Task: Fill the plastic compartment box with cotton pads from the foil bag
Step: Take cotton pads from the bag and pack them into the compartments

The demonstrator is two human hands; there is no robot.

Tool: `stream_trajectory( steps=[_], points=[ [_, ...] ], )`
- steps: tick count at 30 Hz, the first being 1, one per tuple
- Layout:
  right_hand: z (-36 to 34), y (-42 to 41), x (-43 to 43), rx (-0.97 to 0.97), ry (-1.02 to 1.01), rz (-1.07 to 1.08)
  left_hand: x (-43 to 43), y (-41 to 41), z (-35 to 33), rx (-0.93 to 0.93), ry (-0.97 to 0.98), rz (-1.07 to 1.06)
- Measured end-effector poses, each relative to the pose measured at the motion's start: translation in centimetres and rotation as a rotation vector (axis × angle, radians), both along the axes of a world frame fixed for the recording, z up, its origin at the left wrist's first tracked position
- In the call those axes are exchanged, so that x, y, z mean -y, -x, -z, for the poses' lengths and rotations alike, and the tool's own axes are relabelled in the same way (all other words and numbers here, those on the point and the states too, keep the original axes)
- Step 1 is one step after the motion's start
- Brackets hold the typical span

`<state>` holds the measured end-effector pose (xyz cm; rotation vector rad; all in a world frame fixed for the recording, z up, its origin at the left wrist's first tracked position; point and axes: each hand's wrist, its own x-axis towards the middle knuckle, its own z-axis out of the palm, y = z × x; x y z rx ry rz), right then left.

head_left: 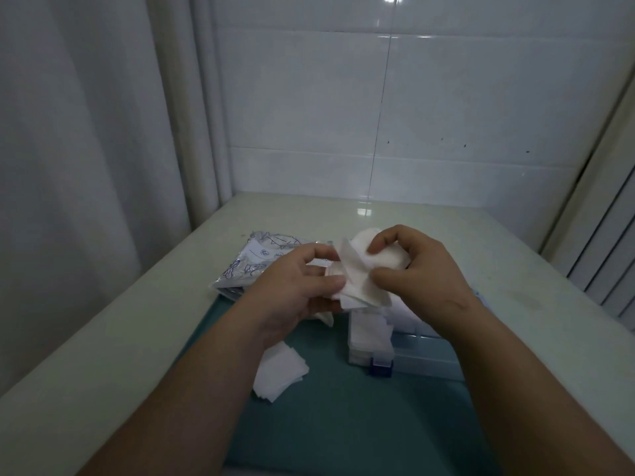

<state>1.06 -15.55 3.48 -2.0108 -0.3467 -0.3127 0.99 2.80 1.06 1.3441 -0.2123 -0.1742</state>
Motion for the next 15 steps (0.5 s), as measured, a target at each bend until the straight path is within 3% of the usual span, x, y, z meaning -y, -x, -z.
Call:
stream_trajectory(
  steps=[9,15],
  points=[
    [-0.55,-0.24,1.04,-0.091,-0.338,-0.028,-0.09,-0.33,0.16,0.083,-0.251,-0.237],
    [-0.47,0.06,0.74,-0.155,-0.097,-0.118,0.06,-0.2,-0.04,0.083,-0.26,-0.266]
  ],
)
